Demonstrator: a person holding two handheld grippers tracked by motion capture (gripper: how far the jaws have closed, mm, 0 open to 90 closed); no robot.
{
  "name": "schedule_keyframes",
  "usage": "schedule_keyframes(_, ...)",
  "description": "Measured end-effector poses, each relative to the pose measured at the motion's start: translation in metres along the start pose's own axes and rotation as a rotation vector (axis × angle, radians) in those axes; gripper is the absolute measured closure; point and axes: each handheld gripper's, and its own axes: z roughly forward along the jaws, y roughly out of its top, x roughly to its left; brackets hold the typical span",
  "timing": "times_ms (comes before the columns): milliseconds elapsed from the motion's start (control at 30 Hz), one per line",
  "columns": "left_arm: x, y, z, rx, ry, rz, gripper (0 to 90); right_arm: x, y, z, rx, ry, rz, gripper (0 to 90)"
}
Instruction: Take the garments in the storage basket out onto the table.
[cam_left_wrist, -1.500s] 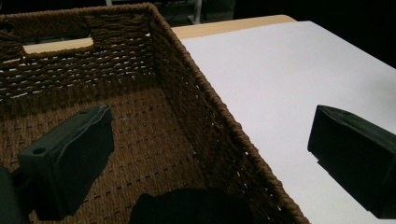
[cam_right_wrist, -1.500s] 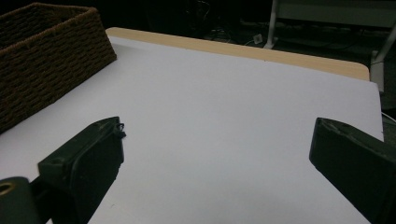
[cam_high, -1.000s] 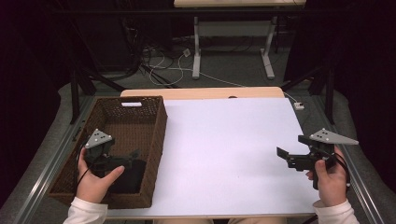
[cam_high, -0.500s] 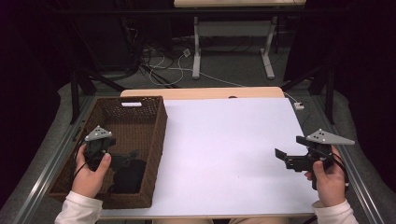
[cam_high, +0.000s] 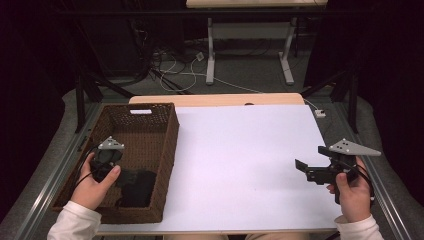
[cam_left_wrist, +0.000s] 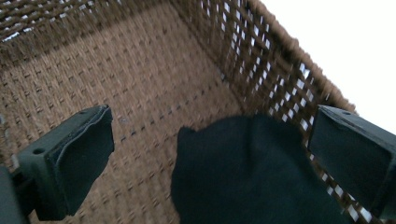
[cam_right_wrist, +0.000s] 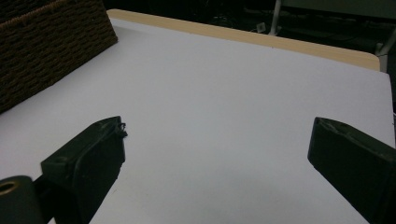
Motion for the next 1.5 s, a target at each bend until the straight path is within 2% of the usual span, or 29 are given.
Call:
schedule_keyframes(133,0.000,-0.001,0.001,0.062,-0.040,0.014,0.5,0.000,-0.001,0.001,0.000,-0.004,0.002,3.7)
schedule_keyframes(233,0.000,-0.001,0.000,0.080,-0.039,0.025,0.5,0.000,-0.002,0.001,0.007,-0.001,0.001,3.7)
schedule_keyframes(267,-0.001,0.000,0.000,0.109,-0.035,0.038,0.5,0.000,-0.002,0.002,0.007,0.000,0.004,3.7)
schedule_keyframes(333,-0.002,-0.001,0.000,0.120,-0.030,0.045,0.5,0.000,-0.002,0.002,0.007,-0.001,0.002,3.7)
schedule_keyframes(467,-0.006,-0.002,0.003,0.181,-0.040,0.079,0.5,0.001,-0.002,0.002,0.015,0.000,-0.006,3.7)
schedule_keyframes(500,-0.006,-0.002,0.003,0.181,-0.040,0.079,0.5,0.001,-0.002,0.002,0.016,-0.001,-0.005,3.7)
schedule_keyframes(600,-0.007,-0.003,0.007,0.221,-0.038,0.097,0.4,0.001,-0.003,0.003,0.012,-0.001,-0.004,3.7)
schedule_keyframes(767,-0.009,-0.004,0.013,0.240,-0.050,0.093,0.5,0.002,-0.003,0.004,0.016,0.001,-0.007,3.7)
schedule_keyframes(867,-0.010,-0.004,0.015,0.247,-0.062,0.106,0.4,0.002,-0.004,0.004,0.019,0.002,-0.004,3.7)
schedule_keyframes(900,-0.011,-0.003,0.016,0.256,-0.063,0.123,0.4,0.002,-0.004,0.005,0.020,-0.001,-0.004,3.7)
schedule_keyframes(1233,-0.013,-0.001,0.023,0.290,-0.076,0.145,0.4,0.003,-0.004,0.005,0.024,0.001,-0.007,3.7)
schedule_keyframes(1300,-0.014,0.000,0.023,0.301,-0.084,0.160,0.4,0.003,-0.004,0.005,0.025,0.000,-0.007,3.7)
schedule_keyframes(1400,-0.015,0.001,0.023,0.304,-0.101,0.154,0.5,0.004,-0.005,0.005,0.028,0.001,-0.009,3.7)
schedule_keyframes(1500,-0.016,0.000,0.023,0.300,-0.098,0.152,0.5,0.004,-0.005,0.005,0.025,0.000,-0.008,3.7)
